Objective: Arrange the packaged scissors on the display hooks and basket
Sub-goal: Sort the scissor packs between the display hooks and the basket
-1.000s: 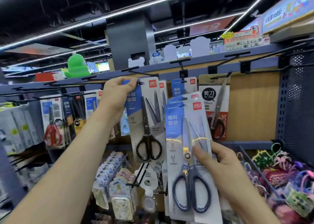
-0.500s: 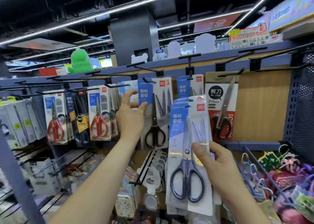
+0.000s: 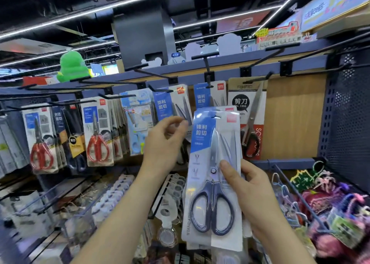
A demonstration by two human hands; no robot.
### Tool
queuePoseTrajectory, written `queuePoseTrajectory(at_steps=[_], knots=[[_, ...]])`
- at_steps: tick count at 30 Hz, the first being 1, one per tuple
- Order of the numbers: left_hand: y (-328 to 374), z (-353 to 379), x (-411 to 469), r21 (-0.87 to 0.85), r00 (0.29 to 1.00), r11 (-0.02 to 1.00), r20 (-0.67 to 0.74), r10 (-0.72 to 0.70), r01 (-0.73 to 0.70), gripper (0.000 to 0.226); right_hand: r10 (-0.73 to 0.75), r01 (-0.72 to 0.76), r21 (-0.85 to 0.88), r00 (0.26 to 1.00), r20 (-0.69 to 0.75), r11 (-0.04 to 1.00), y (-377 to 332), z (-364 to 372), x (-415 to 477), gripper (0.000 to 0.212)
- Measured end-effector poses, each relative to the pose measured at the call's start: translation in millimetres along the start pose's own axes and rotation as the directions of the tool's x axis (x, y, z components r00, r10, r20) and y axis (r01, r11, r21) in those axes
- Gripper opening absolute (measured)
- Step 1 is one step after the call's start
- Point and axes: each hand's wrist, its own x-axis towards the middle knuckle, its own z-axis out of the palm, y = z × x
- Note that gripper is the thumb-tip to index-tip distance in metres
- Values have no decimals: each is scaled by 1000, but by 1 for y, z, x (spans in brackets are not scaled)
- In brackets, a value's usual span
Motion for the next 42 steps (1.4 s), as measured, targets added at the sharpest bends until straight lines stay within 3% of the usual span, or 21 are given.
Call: queuePoseTrajectory(at_steps=[3, 8, 16, 22, 27, 32, 36, 42], knots=[[15, 13, -14, -290, 974, 938, 172, -144, 190, 22, -26, 27, -28, 999, 38, 999, 1, 2, -2, 21], [10, 24, -16, -330, 989, 934, -11, -150, 138, 8, -3, 6, -32, 995, 99, 999, 2, 0, -8, 25], [8, 16, -7, -496, 944, 852, -171, -282, 165, 21, 94, -102, 17, 959, 265, 995, 7, -22, -21, 42], [22, 5, 2, -484, 958, 867, -173, -228, 119, 22, 109, -97, -59, 961, 254, 993, 11, -30, -29, 34], [44, -3, 2, -489, 994, 872, -90, -62, 10, 8, 161, -93, -236, 945, 285, 967, 7, -39, -32, 36], [79, 4, 2, -408, 992, 904, -48, 117, -126, 8, 119, -71, -213, 968, 223, 974, 3, -38, -32, 33], [88, 14, 17, -377, 993, 919, -44, 106, -115, 6, 68, -45, -114, 975, 211, 992, -1, -37, -30, 33], [80, 23, 33, -437, 994, 895, 92, -52, 87, 11, 54, -32, -102, 973, 222, 994, -1, -37, -29, 32]])
